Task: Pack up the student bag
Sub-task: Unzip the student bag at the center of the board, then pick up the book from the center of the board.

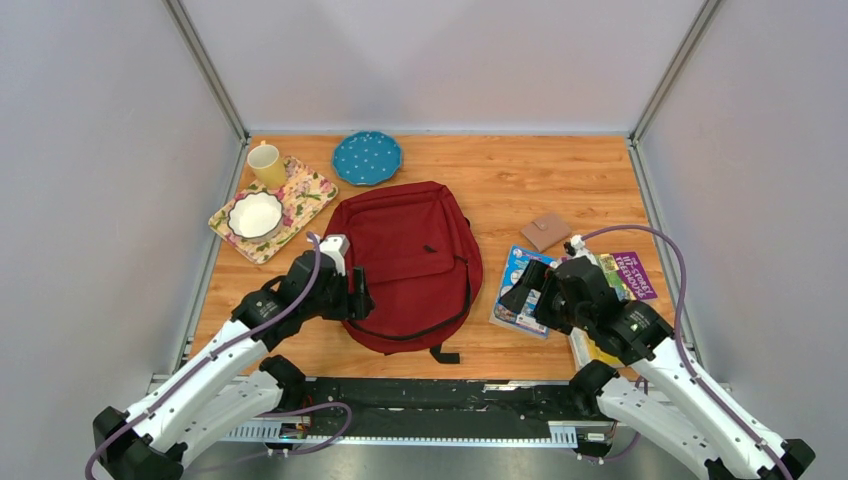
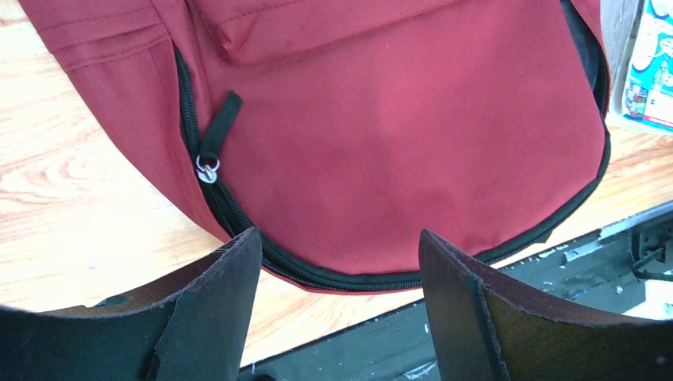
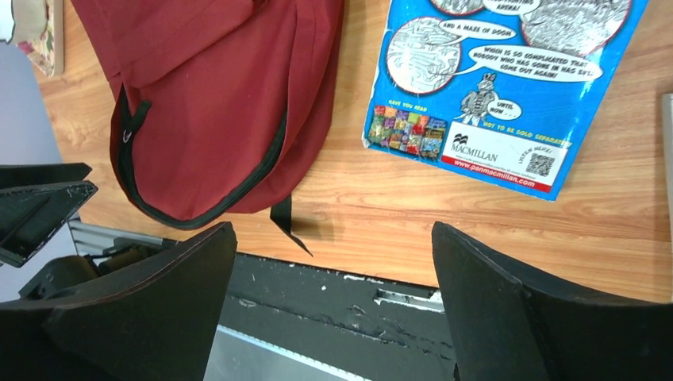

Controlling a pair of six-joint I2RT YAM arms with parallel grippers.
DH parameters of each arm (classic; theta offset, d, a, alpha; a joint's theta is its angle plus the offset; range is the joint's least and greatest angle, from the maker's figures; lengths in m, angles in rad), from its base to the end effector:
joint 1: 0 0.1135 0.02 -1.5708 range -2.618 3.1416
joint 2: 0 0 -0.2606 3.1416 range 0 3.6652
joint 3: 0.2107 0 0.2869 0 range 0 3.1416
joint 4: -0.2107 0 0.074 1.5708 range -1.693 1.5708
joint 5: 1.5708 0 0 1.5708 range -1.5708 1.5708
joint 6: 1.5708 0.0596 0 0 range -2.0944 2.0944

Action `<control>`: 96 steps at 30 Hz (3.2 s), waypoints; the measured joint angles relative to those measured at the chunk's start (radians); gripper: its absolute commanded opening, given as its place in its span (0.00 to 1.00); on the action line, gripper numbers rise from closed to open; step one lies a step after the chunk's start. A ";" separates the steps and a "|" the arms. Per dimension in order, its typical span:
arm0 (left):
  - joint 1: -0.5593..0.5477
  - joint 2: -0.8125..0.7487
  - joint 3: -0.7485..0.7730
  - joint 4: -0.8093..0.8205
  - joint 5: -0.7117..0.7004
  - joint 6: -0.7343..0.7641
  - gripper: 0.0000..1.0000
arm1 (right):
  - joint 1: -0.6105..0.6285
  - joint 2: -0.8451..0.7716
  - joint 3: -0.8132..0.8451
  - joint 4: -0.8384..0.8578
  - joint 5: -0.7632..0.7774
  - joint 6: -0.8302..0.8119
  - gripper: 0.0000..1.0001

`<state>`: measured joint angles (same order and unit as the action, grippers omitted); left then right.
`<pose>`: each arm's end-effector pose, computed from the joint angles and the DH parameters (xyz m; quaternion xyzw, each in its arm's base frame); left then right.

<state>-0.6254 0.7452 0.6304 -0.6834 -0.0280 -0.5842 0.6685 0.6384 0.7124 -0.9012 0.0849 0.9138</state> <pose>0.1690 -0.1200 0.2220 0.0138 0.9261 -0.2035 0.3173 0.1415 0.1053 0.2512 0.1292 0.9220 0.2303 0.2833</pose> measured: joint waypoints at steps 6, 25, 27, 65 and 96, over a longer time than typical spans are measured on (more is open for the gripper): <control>0.000 -0.016 -0.002 -0.008 0.030 -0.025 0.80 | 0.000 0.001 0.013 0.000 -0.066 -0.019 0.97; 0.000 0.219 0.122 0.098 -0.027 0.096 0.89 | -0.055 0.392 0.163 0.012 0.094 -0.023 0.97; 0.000 0.264 0.198 0.084 -0.025 0.109 0.89 | -0.079 0.480 0.262 -0.009 0.097 -0.008 0.97; -0.265 0.570 0.380 0.203 0.263 0.249 0.90 | -0.815 0.208 0.118 -0.252 0.127 -0.084 1.00; -0.297 0.655 0.454 0.240 0.287 0.228 0.91 | -1.216 0.699 -0.027 0.352 -0.257 -0.300 0.07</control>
<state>-0.9222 1.4006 1.0843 -0.4435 0.2588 -0.3561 -0.5472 1.3376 0.6849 -0.5491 -0.1722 0.6136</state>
